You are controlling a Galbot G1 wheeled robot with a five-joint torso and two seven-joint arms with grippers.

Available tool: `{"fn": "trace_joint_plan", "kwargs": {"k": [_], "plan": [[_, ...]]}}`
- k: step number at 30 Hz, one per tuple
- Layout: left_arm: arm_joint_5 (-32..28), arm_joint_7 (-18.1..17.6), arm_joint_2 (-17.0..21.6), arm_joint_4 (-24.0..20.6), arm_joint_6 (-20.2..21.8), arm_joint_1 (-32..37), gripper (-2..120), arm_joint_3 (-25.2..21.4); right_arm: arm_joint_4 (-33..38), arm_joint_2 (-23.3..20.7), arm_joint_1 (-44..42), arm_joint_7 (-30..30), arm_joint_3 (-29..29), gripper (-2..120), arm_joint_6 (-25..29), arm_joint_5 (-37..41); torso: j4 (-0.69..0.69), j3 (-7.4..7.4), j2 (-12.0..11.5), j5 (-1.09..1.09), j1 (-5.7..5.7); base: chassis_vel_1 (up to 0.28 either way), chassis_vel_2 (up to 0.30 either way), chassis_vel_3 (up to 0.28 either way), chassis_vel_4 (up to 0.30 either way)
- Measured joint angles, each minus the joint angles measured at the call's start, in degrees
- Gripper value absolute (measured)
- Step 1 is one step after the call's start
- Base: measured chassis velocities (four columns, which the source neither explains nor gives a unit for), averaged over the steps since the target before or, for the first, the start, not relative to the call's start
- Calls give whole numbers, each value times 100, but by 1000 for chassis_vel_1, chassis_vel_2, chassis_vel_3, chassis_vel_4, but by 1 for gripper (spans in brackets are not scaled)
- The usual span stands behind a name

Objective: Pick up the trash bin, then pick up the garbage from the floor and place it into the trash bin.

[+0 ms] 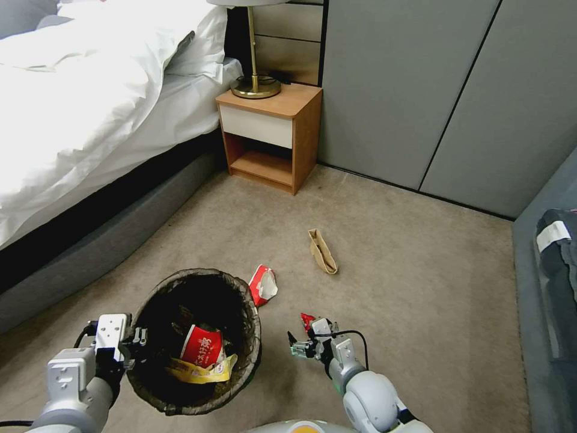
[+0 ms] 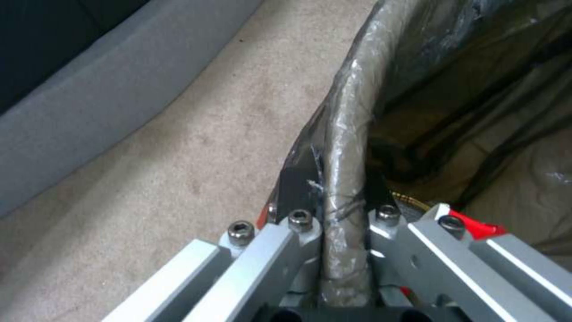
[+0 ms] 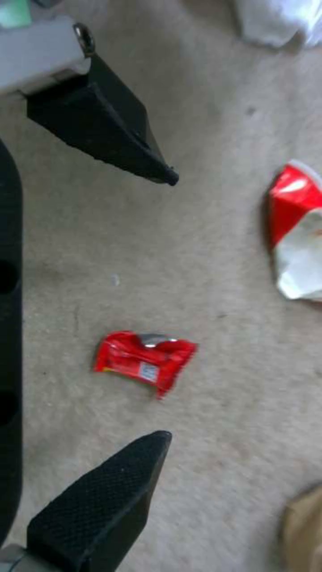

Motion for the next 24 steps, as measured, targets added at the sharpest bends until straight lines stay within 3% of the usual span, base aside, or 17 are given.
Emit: {"fn": "trace_joint_plan", "kwargs": {"k": [13, 24], "plan": [[-10, -1, 28, 0, 16, 28, 1, 0, -1115, 420, 709, 37, 45, 100, 153, 16, 0, 0, 0, 0, 0, 0, 0, 0, 0], [-14, 4, 46, 0, 27, 30, 1, 0, -1638, 559, 948, 93, 104, 100, 238, 26, 0, 0, 0, 0, 0, 0, 0, 0, 0]]}}
